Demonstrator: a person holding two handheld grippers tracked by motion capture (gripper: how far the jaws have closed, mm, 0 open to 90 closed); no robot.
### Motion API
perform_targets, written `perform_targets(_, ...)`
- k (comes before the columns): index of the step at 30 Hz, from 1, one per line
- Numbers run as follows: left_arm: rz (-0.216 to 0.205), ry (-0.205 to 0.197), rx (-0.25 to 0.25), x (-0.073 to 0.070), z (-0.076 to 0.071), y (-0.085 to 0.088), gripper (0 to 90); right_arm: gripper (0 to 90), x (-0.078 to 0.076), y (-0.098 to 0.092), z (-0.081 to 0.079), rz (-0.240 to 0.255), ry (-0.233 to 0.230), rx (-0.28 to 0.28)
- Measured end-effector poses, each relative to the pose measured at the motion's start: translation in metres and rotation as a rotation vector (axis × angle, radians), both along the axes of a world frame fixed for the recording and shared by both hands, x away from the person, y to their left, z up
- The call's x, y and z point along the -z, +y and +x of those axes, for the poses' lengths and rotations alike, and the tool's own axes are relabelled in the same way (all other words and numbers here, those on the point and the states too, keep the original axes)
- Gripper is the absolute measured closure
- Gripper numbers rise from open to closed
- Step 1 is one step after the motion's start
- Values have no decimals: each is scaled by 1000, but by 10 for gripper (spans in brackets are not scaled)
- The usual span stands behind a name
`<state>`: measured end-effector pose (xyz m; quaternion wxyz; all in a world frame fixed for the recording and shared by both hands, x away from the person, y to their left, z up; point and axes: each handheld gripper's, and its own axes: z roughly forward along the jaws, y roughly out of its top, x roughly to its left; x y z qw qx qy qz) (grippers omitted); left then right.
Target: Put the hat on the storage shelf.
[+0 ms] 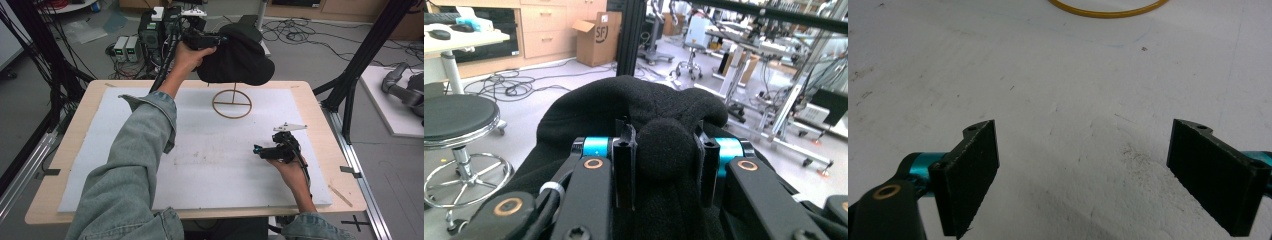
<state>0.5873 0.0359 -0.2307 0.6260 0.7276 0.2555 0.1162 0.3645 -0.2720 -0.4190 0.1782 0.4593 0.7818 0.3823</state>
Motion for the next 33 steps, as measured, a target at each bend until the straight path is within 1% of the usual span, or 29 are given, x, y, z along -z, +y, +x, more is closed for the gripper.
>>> perform_targets(2,16,-5,5,2,0,-3,701,131,0,-1,0,0,-4,0)
perform_targets(5,37,-9,17,5,1,-7,699,131,0,-1,0,2,2,2)
perform_targets(6,53,-11,17,7,1,-9,698,131,0,-1,0,1,3,2)
perform_targets(8,69,-10,18,9,1,-12,698,134,0,-1,0,-3,3,2)
perform_targets(12,80,-8,28,12,2,-14,694,136,0,-1,0,-2,2,1)
perform_targets(16,86,-6,23,13,3,-14,681,136,0,-2,0,0,7,7)
perform_targets(22,115,1,21,16,4,-14,641,136,1,-1,1,-7,9,1)
perform_targets(23,121,0,22,16,4,-14,632,136,1,-1,1,-9,3,-3)
perform_targets(30,133,13,15,18,4,-15,580,136,1,-2,1,-4,6,7)
perform_targets(31,141,13,17,18,5,-14,576,136,1,-2,1,-4,6,7)
perform_targets(33,139,17,20,19,5,-14,566,136,1,-2,1,-4,7,5)
